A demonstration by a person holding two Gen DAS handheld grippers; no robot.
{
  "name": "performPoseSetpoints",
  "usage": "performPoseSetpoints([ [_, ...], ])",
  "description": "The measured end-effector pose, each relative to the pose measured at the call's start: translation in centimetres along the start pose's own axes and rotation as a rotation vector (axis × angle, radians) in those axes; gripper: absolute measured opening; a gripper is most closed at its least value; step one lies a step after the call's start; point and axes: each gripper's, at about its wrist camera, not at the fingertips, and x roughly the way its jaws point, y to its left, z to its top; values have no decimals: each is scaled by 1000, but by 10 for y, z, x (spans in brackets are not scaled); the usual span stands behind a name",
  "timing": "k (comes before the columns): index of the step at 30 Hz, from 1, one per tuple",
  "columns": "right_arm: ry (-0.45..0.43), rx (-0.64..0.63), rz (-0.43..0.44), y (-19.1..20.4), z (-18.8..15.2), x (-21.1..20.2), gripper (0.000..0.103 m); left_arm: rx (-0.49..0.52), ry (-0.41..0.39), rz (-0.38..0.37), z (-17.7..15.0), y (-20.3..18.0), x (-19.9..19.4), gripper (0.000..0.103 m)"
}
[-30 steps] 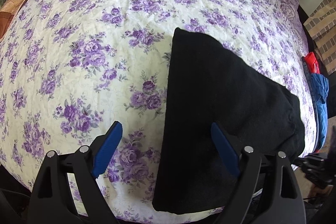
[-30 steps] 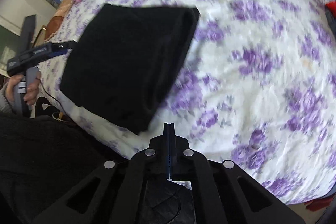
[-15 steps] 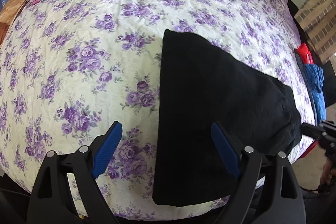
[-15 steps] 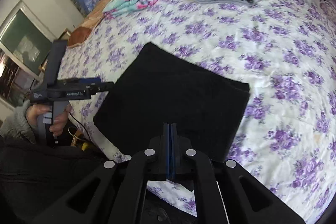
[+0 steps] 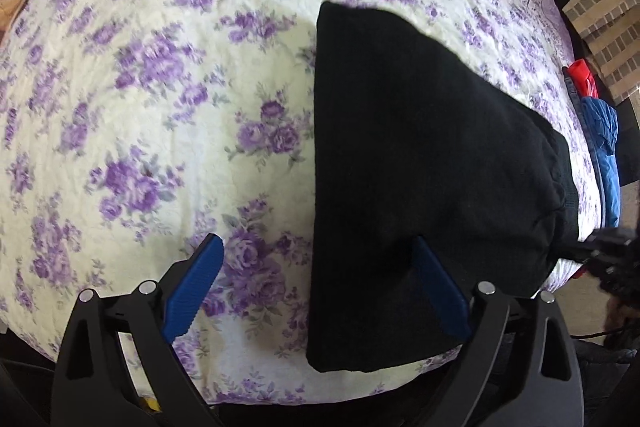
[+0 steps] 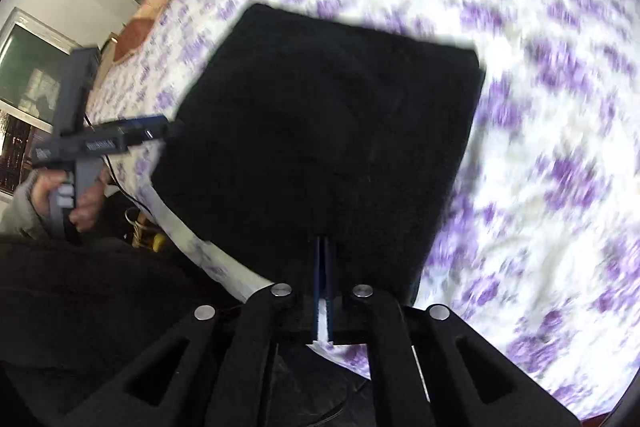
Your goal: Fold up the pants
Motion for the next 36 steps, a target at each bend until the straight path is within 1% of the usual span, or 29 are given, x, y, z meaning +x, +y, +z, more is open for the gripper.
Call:
performPoseSetpoints([
  [1,-34,-17,2,6,10,-7,38,5,-23,-5,0,0,-6,92],
  [2,-69,-40,-3,14,21,-11,47,6,-40,-10,1,0,-10,92],
  [3,-91,-63,-5,21,30,-11,53,7,-60,-17,1,0,-16,92],
  [6,-125,-103,-18,39,62,3,52,14,-103,-47,2,-1,-28,92],
  [8,-145,-112,-30,50,80,21,52,35,-118,-67,2,-6,-31,92],
  [9,-143,-109,-31,49,86,25,52,58,-110,-67,1,-11,-29,92],
  [11,-124,-115,10,57,107,41,52,94,-75,-40,-1,-20,-20,92],
  [13,-95,-134,44,67,122,58,49,123,-18,-22,-7,-27,-3,92],
  [15,-44,-142,77,75,134,81,48,138,35,-4,-14,-29,14,93],
  [17,-2,-127,43,78,140,108,47,125,43,-9,-18,-26,23,96],
  [19,25,-108,5,71,144,128,36,83,33,-31,-20,-18,30,99],
  [20,34,-91,-7,65,144,136,32,69,34,-42,-21,-15,33,99],
  [21,35,-75,-5,60,144,143,26,55,29,-51,-22,-13,33,99],
  [22,31,-56,10,56,145,145,25,51,22,-53,-24,-11,33,99],
  [26,18,-49,25,55,145,143,23,48,14,-50,-29,-10,30,99],
  [28,-14,-20,55,52,146,135,26,46,11,-46,-29,-10,27,99],
  [29,-39,-4,66,50,145,124,27,44,7,-39,-28,-10,23,99],
  [31,-89,11,64,45,138,101,37,48,-14,-24,-25,-11,15,98],
  [33,-131,10,44,38,128,75,39,49,-53,-17,-22,-7,-1,97],
  [36,-181,-16,-12,28,104,39,42,46,-116,-50,-9,-7,-22,97],
])
